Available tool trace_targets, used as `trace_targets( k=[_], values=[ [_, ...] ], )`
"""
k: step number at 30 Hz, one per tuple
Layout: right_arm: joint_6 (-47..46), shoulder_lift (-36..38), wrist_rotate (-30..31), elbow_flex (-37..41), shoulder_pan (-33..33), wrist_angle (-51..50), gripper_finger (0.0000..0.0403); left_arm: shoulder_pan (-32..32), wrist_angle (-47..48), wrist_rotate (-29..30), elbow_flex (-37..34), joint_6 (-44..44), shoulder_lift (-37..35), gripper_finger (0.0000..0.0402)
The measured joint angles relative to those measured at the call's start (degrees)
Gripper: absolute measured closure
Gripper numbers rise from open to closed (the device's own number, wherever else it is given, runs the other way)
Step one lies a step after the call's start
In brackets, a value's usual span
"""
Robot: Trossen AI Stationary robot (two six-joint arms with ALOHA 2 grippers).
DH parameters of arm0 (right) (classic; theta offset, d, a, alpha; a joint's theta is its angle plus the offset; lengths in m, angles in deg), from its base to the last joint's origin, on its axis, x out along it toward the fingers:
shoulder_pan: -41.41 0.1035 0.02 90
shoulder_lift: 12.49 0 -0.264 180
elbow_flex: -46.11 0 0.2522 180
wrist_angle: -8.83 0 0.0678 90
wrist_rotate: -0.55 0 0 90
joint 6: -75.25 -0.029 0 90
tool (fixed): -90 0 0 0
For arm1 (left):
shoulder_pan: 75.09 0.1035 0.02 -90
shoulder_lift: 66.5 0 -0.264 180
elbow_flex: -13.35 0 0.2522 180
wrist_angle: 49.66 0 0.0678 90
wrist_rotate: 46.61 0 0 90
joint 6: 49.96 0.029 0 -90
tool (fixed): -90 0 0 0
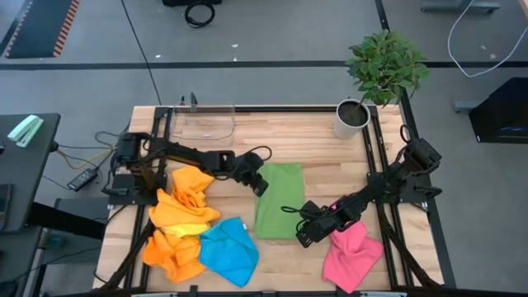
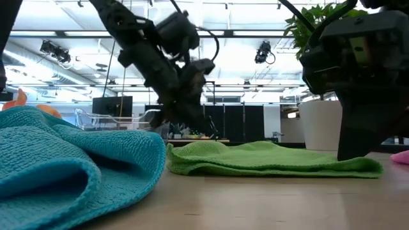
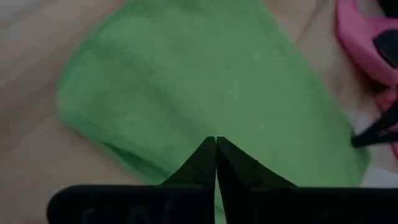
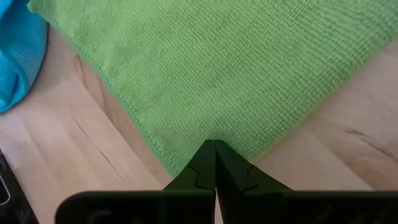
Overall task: Fold microfiber towels
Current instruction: Fold the green towel
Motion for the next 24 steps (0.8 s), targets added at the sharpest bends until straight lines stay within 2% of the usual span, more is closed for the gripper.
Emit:
trace_targets(
  k=[6,11,19,24],
  values=[
    [-0.04,0.00,0.02,-0.04,0.02,-0.08,0.0398,1.49,1.26,-1.80,-0.09,0.89,3.17,0.0395],
    [-0.48,0.00,0.02,-0.09,0.04,-0.37,0.0398,3.65,3.08,-1.94,-0.11,1.38,3.80,0.0383],
    [-0.61,0.00,-0.21,-0.11,0.02,-1.91,0.0398,6.40,5.18,-1.98,-0.12,1.51,0.24,0.0395],
    [-0.36,0.48,-0.24,-0.94,-0.41,-1.84,0.0398,6.17,4.42,-3.25,-0.10,1.49,-2.15,0.0376]
  ],
)
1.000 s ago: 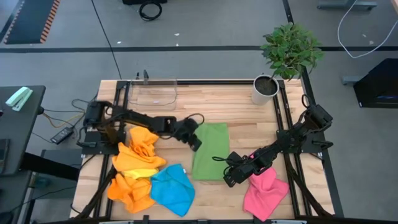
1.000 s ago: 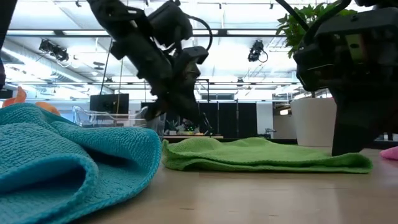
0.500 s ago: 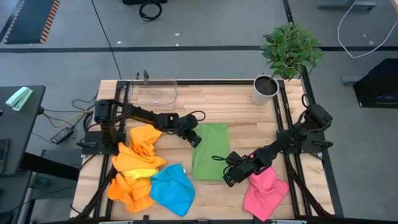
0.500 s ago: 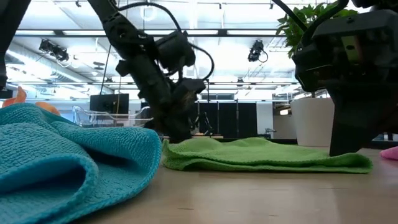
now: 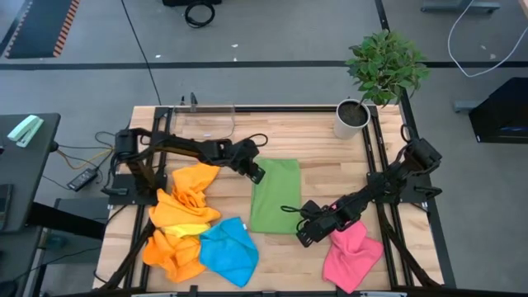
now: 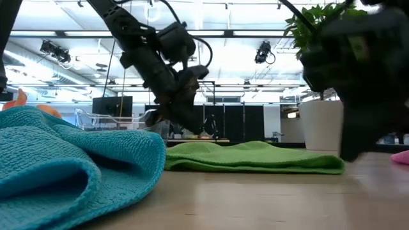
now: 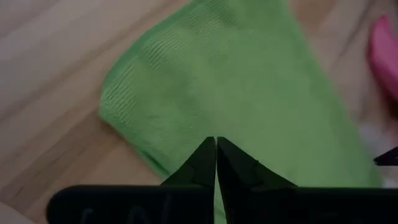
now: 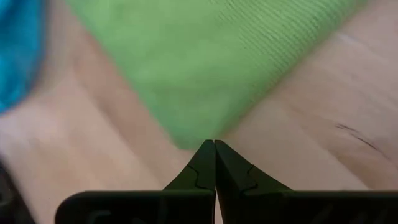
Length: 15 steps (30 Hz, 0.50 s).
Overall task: Fold microfiber towels
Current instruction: Fold the green towel
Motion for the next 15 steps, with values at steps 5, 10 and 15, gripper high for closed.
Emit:
trace_targets(
  k=[5,10,15],
  values=[
    [1.22,0.61,2.94,-3.59,-0.11,0.17,0.0398,-2.68,-0.01,-0.68,0.02,1.09,0.73,0.0381],
    [0.15,0.16,9.51,-4.73,-0.68,0.44,0.0398,-4.90,-1.66,-0.64,0.05,1.03,3.17,0.0395],
    [0.70,-1.23,8.86,-3.04,-3.59,0.33,0.0398,-5.26,-0.14,-0.60,-0.01,0.92,5.45,0.0382]
  ],
)
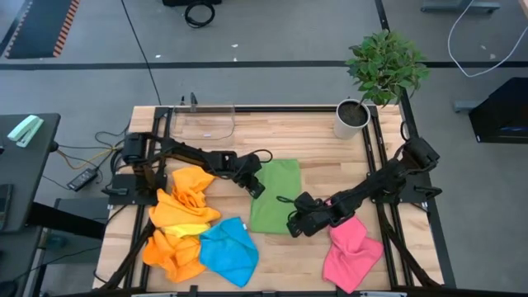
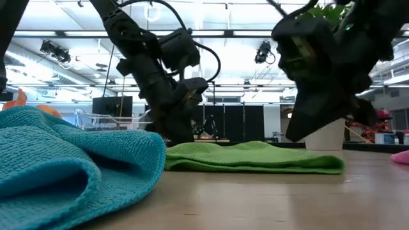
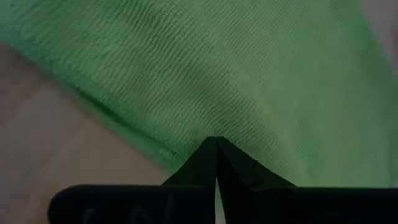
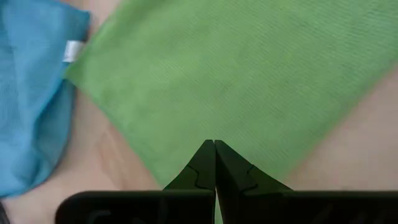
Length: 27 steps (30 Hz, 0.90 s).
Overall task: Fold microfiber towels
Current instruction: Fold the green towel
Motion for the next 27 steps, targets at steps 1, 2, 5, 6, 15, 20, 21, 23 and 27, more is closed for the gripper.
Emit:
trace_targets(
  k=[1,2,5,6,15,20,21,23,27],
  values=[
    [0.55,-0.49,-0.98,0.00,-0.53,1.07,0.0398,0.00,0.22,-0.01,0.10,0.06,0.27,0.0380],
    [1.07,-0.93,-2.19,0.02,-0.81,0.81,0.0398,0.07,0.81,-0.07,0.12,0.06,0.25,0.0380],
    [1.77,-2.74,-4.72,0.08,-1.35,0.30,0.0398,0.24,2.09,-0.13,0.15,0.57,0.09,0.0389],
    [1.68,-3.20,-5.20,0.09,-1.40,-0.10,0.0398,0.39,2.23,-0.06,0.15,1.03,0.04,0.0393],
    [2.05,-3.75,-6.09,-0.02,-1.42,-0.20,0.0398,1.94,4.61,0.34,-0.03,1.41,-3.66,0.0375],
    [2.91,-3.59,-6.56,0.02,-1.89,-0.11,0.0398,1.66,0.83,-0.46,0.02,-0.05,-5.67,0.0383],
    [3.11,-3.58,-6.67,0.02,-2.14,-0.11,0.0398,1.06,-0.04,-1.14,0.08,-0.26,-5.81,0.0387],
    [3.37,-3.33,-6.77,0.09,-2.50,-0.15,0.0398,-0.92,-1.01,-1.46,0.08,-0.42,-5.57,0.0392],
    [3.66,-3.33,-6.94,0.11,-3.11,0.16,0.0398,-5.30,-1.53,1.65,0.08,-0.11,-3.33,0.0395]
  ],
)
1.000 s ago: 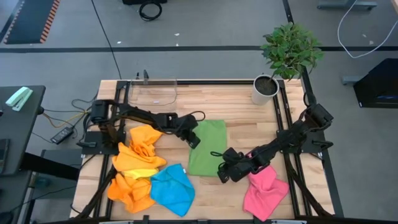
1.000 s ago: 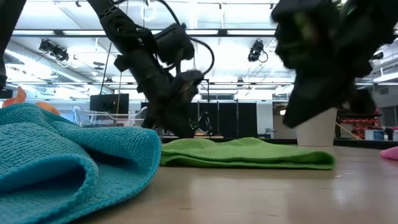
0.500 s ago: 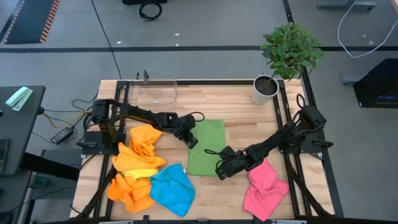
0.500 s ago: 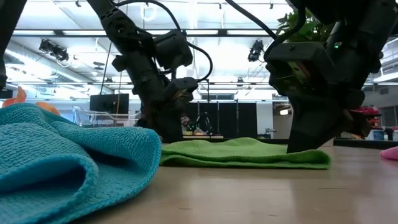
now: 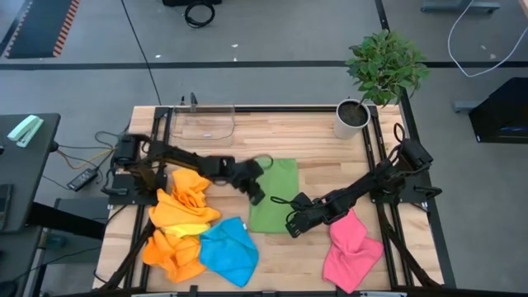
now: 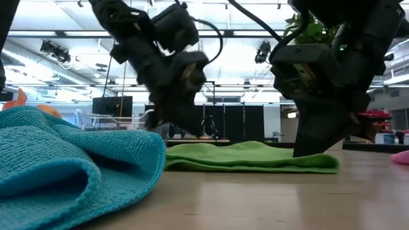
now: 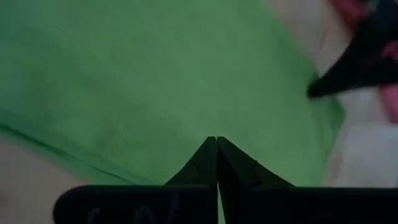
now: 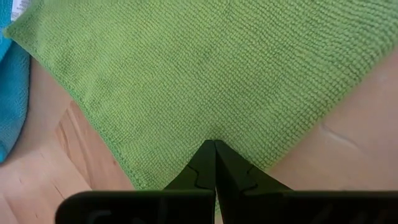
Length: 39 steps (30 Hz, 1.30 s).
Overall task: Fold microfiber towels
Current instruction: Fold the green towel
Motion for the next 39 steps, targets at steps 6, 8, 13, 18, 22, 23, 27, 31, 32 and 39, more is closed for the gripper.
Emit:
trace_targets(
  k=[6,8,13,18,22,23,27,31,32,39],
  values=[
    [0.32,0.00,0.09,0.04,-0.08,0.44,0.0398,-0.45,2.13,2.27,0.19,-0.61,3.97,0.0384],
    [0.32,0.00,-0.05,0.04,-0.08,0.42,0.0398,-0.12,3.87,2.34,0.31,-1.35,4.11,0.0389],
    [-0.10,0.00,-0.20,0.04,-0.05,0.44,0.0398,0.24,6.48,1.14,-0.20,-1.48,1.22,0.0395],
    [0.37,0.00,-0.19,0.04,-0.30,0.74,0.0398,1.20,5.34,0.83,0.57,-1.48,-3.25,0.0376],
    [2.28,0.46,-0.50,0.09,-2.23,1.76,0.0398,1.78,4.80,1.45,0.87,0.07,-3.95,0.0375],
    [3.14,0.88,-0.46,0.09,-3.06,1.92,0.0398,2.00,4.99,1.56,0.86,0.33,-3.89,0.0379],
    [7.37,1.99,-0.26,0.07,-7.07,2.19,0.0398,2.17,6.70,1.72,0.63,0.46,-1.35,0.0394],
    [11.72,1.71,-0.56,0.07,-11.14,2.22,0.0398,1.72,6.58,1.73,0.68,0.49,0.86,0.0393],
    [12.67,1.50,-1.24,0.07,-12.08,2.19,0.0398,1.69,6.51,1.72,0.70,0.51,1.45,0.0389],
    [16.43,0.96,-3.19,0.07,-16.02,1.05,0.0398,2.20,10.85,1.51,0.91,0.64,1.98,0.0382]
  ],
)
